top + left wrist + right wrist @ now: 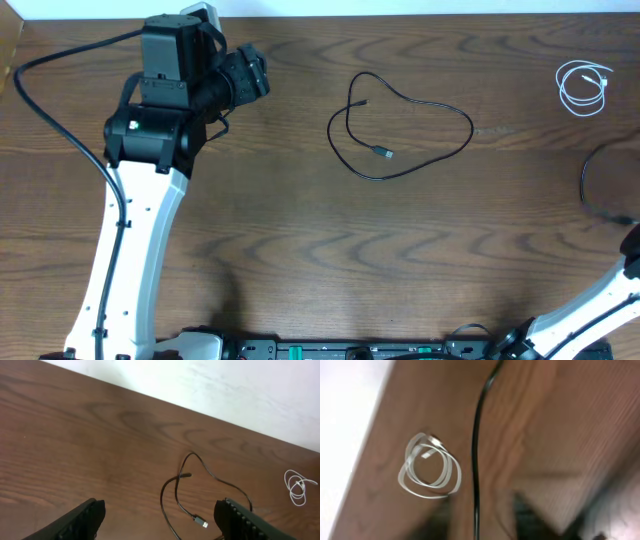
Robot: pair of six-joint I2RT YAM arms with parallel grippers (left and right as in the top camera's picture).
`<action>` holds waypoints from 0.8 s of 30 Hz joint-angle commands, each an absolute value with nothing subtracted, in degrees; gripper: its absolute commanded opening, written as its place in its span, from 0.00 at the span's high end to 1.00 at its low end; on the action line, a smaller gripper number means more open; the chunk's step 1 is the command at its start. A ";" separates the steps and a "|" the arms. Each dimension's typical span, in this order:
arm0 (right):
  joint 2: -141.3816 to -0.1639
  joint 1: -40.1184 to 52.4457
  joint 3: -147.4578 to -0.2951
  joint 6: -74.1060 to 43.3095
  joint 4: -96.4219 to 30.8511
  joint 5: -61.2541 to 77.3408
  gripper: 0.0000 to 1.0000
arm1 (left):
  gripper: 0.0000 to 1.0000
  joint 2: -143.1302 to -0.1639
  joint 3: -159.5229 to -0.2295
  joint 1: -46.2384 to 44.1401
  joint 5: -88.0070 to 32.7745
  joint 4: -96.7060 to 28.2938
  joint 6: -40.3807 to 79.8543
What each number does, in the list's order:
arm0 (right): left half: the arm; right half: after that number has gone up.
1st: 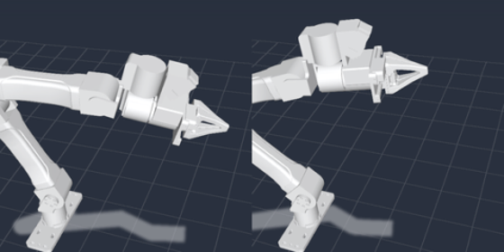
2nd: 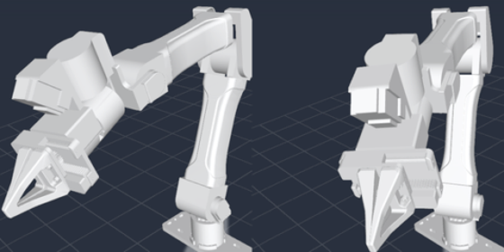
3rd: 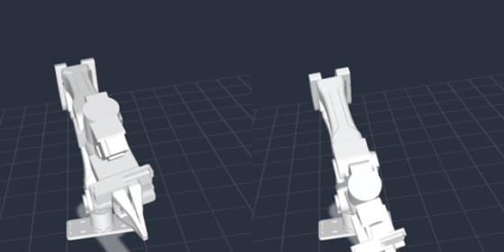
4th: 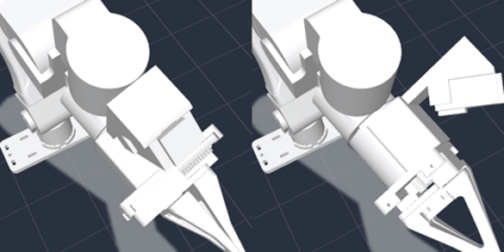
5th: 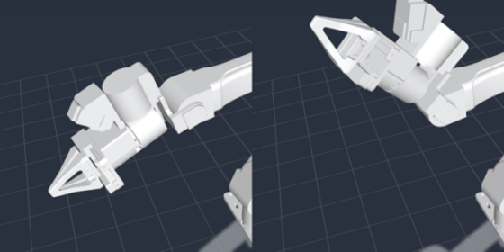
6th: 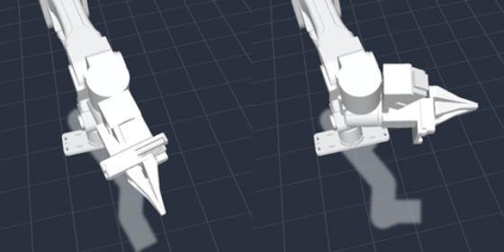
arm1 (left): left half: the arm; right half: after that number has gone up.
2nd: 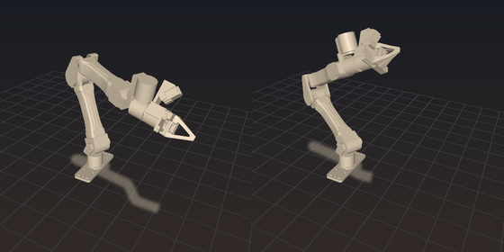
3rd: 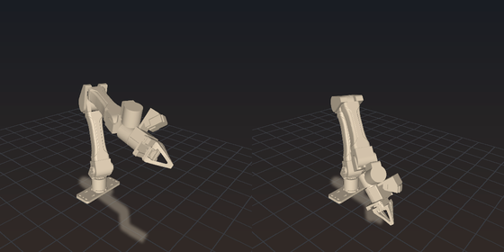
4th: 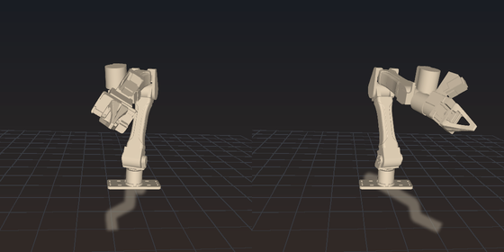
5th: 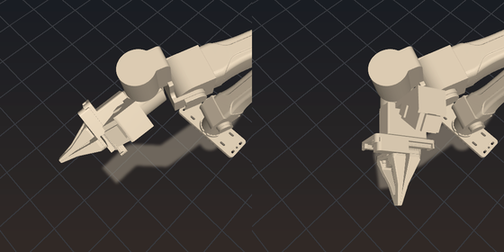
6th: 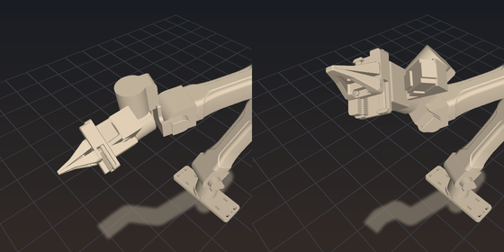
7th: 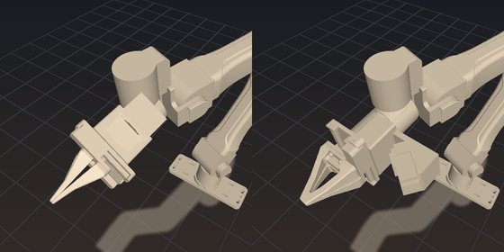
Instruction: Untangle cables
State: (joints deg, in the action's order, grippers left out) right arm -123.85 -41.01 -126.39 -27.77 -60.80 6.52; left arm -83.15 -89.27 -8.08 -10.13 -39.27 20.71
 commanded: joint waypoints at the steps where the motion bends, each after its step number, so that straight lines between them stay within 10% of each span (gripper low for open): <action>1: -125.40 -41.23 -126.10 -25.80 -61.95 9.85 0.06 | 0.25 -83.48 -89.32 -7.90 -9.85 -39.75 19.16; 24: -120.55 -19.75 -125.36 -3.31 -69.14 33.04 0.01 | 0.25 -91.72 -89.21 -8.21 -24.45 -41.63 3.68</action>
State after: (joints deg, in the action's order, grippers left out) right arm -120.05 -24.10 -125.84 -7.55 -68.47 32.86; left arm -91.50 -89.27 -8.10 -22.13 -41.12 7.79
